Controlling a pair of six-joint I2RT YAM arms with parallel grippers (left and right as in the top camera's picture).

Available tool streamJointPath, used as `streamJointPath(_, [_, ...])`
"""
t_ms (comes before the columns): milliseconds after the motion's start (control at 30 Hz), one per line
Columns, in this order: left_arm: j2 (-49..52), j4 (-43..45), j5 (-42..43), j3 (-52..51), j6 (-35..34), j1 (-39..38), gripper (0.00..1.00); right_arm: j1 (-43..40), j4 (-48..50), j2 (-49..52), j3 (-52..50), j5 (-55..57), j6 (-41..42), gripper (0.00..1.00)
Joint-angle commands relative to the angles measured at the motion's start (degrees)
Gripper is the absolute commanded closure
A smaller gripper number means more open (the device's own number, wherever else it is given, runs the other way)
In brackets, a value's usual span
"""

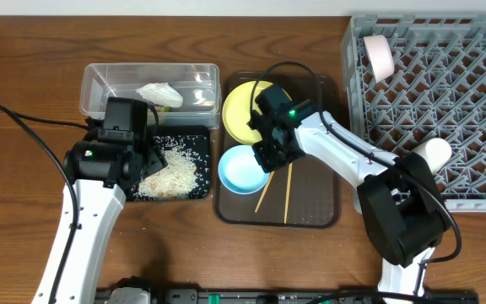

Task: Sort waste into correct bins and load items into the dishwasher rack
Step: 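Reach the right gripper to the light-blue bowl and grasp its rim, then carry the blue bowl with the right gripper and place it in the rack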

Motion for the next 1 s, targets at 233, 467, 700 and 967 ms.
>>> streamJointPath(233, [0.13,-0.17,0.09,-0.22,-0.48,0.24,0.23,-3.15,-0.46,-3.65,0.15,1.18,-1.38,0.99])
streamJointPath(467, [0.13,-0.17,0.11,-0.22,-0.50,0.24,0.23,-11.37,2.47,-14.88,0.35,13.97,-3.50,0.99])
streamJointPath(700, [0.13,-0.13,0.11,-0.22,-0.50,0.24,0.23,-19.91,14.32,-21.57,0.35,34.56,-11.54,0.99])
streamJointPath(967, [0.17,0.28,0.11,-0.22,-0.50,0.24,0.23,-26.60,36.54,-21.05,0.33,55.47,-30.29,0.99])
